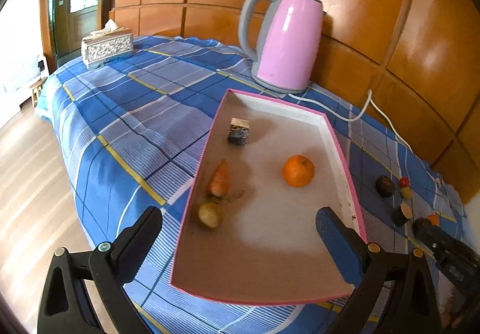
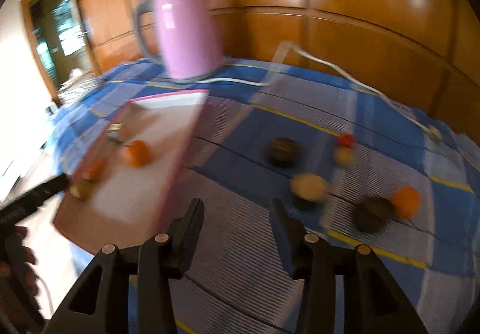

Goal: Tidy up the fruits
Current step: 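Carry the tan fruit with the right tool into the tray and release, then withdraw the open right tool from the tray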

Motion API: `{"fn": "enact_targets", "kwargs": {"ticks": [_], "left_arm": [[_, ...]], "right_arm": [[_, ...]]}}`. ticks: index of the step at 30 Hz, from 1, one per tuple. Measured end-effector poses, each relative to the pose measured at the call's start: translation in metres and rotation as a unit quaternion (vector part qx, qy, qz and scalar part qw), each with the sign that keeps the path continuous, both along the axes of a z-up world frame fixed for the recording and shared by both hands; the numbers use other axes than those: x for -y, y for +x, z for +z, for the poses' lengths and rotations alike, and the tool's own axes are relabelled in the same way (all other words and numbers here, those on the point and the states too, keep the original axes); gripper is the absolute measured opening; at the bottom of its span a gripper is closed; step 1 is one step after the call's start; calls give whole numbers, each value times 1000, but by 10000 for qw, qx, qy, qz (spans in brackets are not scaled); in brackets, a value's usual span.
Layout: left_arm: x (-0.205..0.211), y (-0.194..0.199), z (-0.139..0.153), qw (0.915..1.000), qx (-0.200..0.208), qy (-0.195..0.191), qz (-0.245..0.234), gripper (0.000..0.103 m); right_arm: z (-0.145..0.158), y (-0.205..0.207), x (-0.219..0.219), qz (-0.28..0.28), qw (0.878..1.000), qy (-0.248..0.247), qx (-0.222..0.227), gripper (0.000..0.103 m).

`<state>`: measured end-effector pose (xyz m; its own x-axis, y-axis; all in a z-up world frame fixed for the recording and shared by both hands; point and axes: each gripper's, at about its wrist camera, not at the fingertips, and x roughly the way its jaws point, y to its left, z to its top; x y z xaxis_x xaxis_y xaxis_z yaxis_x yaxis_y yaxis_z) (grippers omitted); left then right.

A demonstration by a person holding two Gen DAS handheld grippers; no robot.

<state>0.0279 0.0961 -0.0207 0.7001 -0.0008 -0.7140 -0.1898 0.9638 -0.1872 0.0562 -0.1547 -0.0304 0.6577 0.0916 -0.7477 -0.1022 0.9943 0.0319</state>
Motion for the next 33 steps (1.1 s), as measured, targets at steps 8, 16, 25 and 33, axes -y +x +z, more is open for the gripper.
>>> {"fn": "enact_targets", "kwargs": {"ticks": [8,16,25,33], "left_arm": [[19,-4,7,9995,87,111,-275,103],[38,-7,14,9983,139,256,-513,103],[53,-8,17,9964,239,288,-767,103],[57,-7,21,9950,386,80,-919,103]], "right_arm": [[-7,-33,78,-1317,9903,-395,203,46],[-21,-55,136,-2257,9728,-494,163,46],[-29,-73,184,-3004,9519,-565,199,46],[-38,-82,207,-3397,9383,-638,133,46]]}}
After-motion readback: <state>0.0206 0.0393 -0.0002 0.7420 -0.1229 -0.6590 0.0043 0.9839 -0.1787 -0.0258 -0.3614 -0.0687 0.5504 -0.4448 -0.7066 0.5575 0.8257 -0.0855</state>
